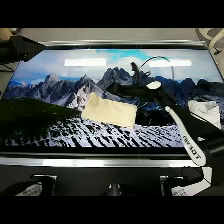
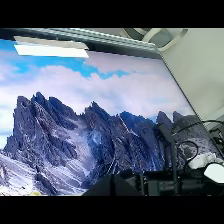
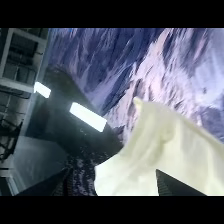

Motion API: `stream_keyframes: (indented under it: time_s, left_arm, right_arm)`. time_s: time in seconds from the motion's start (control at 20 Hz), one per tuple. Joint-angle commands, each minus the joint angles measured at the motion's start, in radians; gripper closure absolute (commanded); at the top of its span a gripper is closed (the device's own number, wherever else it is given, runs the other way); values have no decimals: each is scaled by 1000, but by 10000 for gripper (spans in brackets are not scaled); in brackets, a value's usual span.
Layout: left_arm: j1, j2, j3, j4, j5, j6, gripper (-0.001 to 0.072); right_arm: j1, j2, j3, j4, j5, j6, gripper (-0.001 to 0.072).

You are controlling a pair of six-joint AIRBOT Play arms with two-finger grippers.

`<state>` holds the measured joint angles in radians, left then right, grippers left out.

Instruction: Fold the shirts.

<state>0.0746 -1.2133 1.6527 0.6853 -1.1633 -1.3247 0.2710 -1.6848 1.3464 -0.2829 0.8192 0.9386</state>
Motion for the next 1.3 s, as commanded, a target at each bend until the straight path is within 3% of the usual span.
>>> stream_keyframes:
  time_s: [0.0,0.1,0.2,0.45,0.7,0.75,0.8,0.85,0.9,1.0,1.15,1.25]
  left_arm:
    - [-1,4,0,5,-1,20,682]
    - [-1,3,0,14,-1,20,682]
    - [-1,0,-3,26,0,20,682]
    - [-2,0,-37,22,-24,7,682]
    - [-2,1,-37,22,-60,-3,682]
    - [-2,1,-37,22,-60,-3,682]
    - [-2,1,-37,22,-60,-3,682]
    - [-1,1,-37,22,-60,-3,682]
    - [-2,1,-37,22,-60,-2,682]
    - [-1,1,-37,22,-60,-2,682]
    - [-1,1,-37,23,-60,0,682]
    - [-1,1,-37,23,-60,2,682]
  right_arm:
    - [-149,83,1,-357,174,95,163]
    - [-220,101,-2,-759,384,300,148]
    - [-222,100,-46,-910,462,333,55]
    - [-176,82,-209,-614,193,330,41]
    - [-116,0,-212,-529,168,337,52]
    - [-116,-7,-212,-507,166,337,89]
    - [-116,-7,-212,-494,154,335,294]
    - [-121,-5,-208,-471,149,315,609]
    - [-136,2,-198,-407,152,257,688]
    - [-190,38,-155,-250,198,29,691]
    - [-358,124,-31,-234,305,6,691]
    - [-504,175,37,-291,360,68,691]
